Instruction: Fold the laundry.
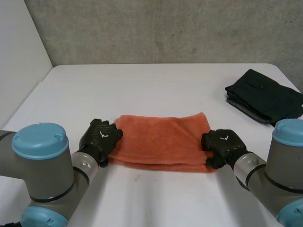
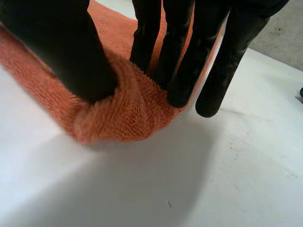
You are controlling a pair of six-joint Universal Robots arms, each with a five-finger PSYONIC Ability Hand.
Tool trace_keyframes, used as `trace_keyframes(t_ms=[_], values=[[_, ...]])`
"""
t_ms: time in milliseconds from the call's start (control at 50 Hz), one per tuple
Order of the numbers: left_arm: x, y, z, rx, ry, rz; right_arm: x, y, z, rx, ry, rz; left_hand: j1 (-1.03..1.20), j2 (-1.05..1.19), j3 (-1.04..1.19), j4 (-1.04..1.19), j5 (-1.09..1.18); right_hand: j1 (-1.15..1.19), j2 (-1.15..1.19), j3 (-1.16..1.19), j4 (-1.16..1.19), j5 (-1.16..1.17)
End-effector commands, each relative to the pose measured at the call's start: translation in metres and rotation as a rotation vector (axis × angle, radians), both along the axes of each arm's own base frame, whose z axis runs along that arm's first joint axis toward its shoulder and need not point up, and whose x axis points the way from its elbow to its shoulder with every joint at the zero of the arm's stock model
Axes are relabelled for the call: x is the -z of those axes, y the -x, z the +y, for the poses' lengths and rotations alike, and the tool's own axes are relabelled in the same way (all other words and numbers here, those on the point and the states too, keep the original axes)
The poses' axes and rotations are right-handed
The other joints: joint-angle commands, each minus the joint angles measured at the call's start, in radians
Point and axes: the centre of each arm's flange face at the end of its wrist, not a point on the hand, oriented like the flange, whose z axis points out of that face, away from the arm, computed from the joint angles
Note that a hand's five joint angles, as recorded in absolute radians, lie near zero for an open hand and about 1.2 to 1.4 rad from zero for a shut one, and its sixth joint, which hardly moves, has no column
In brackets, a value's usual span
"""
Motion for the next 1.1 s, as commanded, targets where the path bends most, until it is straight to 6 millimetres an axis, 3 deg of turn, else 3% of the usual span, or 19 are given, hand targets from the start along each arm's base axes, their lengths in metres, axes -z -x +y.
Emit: trace_keyframes(t_ms=[20,160,280,440,500,580,640,680,720,760,780,800,880,900,940,1000,1100], values=[[-0.021,0.0,0.0,-0.001,0.053,0.037,0.001,0.006,0.009,-0.038,0.057,0.065,0.011,0.0,-0.005,0.004,0.008,0.517,0.285,0.283,0.282,0.315],[-0.046,-0.004,-0.001,-0.011,0.118,0.077,-0.017,0.044,-0.007,-0.006,0.187,0.282,0.005,-0.005,-0.01,-0.002,0.002,0.517,0.285,0.283,0.282,0.315],[-0.057,-0.005,-0.003,-0.019,0.148,0.104,-0.037,0.045,-0.016,-0.061,0.297,0.443,-0.024,-0.035,-0.04,-0.031,-0.027,0.517,0.285,0.283,0.282,0.315],[-0.067,-0.004,-0.011,-0.043,0.15,0.179,-0.083,-0.039,0.019,-0.297,0.518,0.362,-0.092,-0.102,-0.107,-0.098,-0.095,0.517,0.285,0.283,0.282,0.315],[-0.072,-0.003,-0.015,-0.056,0.146,0.229,-0.079,-0.067,0.039,-0.411,0.545,0.331,-0.107,-0.117,-0.122,-0.113,-0.11,0.517,0.285,0.283,0.282,0.315],[-0.079,0.001,-0.02,-0.07,0.134,0.312,-0.063,-0.115,0.089,-0.633,0.571,0.3,-0.107,-0.117,-0.122,-0.113,-0.11,0.517,0.285,0.283,0.282,0.315],[-0.086,0.003,-0.025,-0.082,0.126,0.388,-0.053,-0.129,0.11,-0.725,0.582,0.3,-0.11,-0.12,-0.125,-0.116,-0.113,0.517,0.285,0.283,0.282,0.315],[-0.09,0.004,-0.028,-0.088,0.124,0.423,-0.046,-0.135,0.113,-0.745,0.573,0.297,-0.11,-0.12,-0.125,-0.116,-0.113,0.517,0.285,0.283,0.282,0.315],[-0.093,0.006,-0.033,-0.096,0.114,0.47,-0.046,-0.136,0.111,-0.739,0.567,0.288,-0.11,-0.12,-0.125,-0.116,-0.113,0.517,0.285,0.283,0.282,0.315],[-0.092,0.008,-0.037,-0.1,0.105,0.491,-0.049,-0.136,0.11,-0.711,0.544,0.256,-0.11,-0.12,-0.125,-0.116,-0.113,-0.242,-0.474,-0.476,-0.478,-0.444],[-0.092,0.011,-0.04,-0.1,0.098,0.511,-0.051,-0.135,0.108,-0.695,0.529,0.236,-0.11,-0.12,-0.125,-0.116,-0.113,-0.548,-0.779,-0.781,-0.783,-0.749],[-0.092,0.012,-0.041,-0.099,0.095,0.518,-0.053,-0.134,0.106,-0.674,0.507,0.212,-0.11,-0.12,-0.125,-0.116,-0.113,-0.705,-0.937,-0.938,-0.94,-0.906],[-0.095,0.021,-0.042,-0.083,0.091,0.548,-0.077,-0.109,0.067,-0.44,0.347,0.033,-0.11,-0.12,-0.125,-0.116,-0.113,-0.705,-0.937,-0.938,-0.94,-0.906],[-0.093,0.023,-0.042,-0.077,0.084,0.551,-0.089,-0.093,0.049,-0.323,0.278,-0.072,-0.11,-0.12,-0.125,-0.116,-0.113,-0.705,-0.937,-0.938,-0.94,-0.906],[-0.089,0.034,-0.039,-0.046,0.065,0.557,-0.096,-0.076,0.036,-0.227,0.208,-0.166,-0.113,-0.123,-0.128,-0.119,-0.115,-0.705,-0.937,-0.938,-0.94,-0.906],[-0.087,0.053,-0.025,0.031,0.031,0.565,-0.097,-0.052,0.014,-0.089,0.084,-0.31,-0.113,-0.123,-0.128,-0.119,-0.115,-0.705,-0.937,-0.938,-0.94,-0.906],[-0.069,0.07,-0.009,0.089,-0.048,0.564,-0.085,-0.035,0.005,-0.025,-0.002,-0.308,-0.115,-0.126,-0.131,-0.122,-0.118,-0.705,-0.937,-0.938,-0.94,-0.906]])
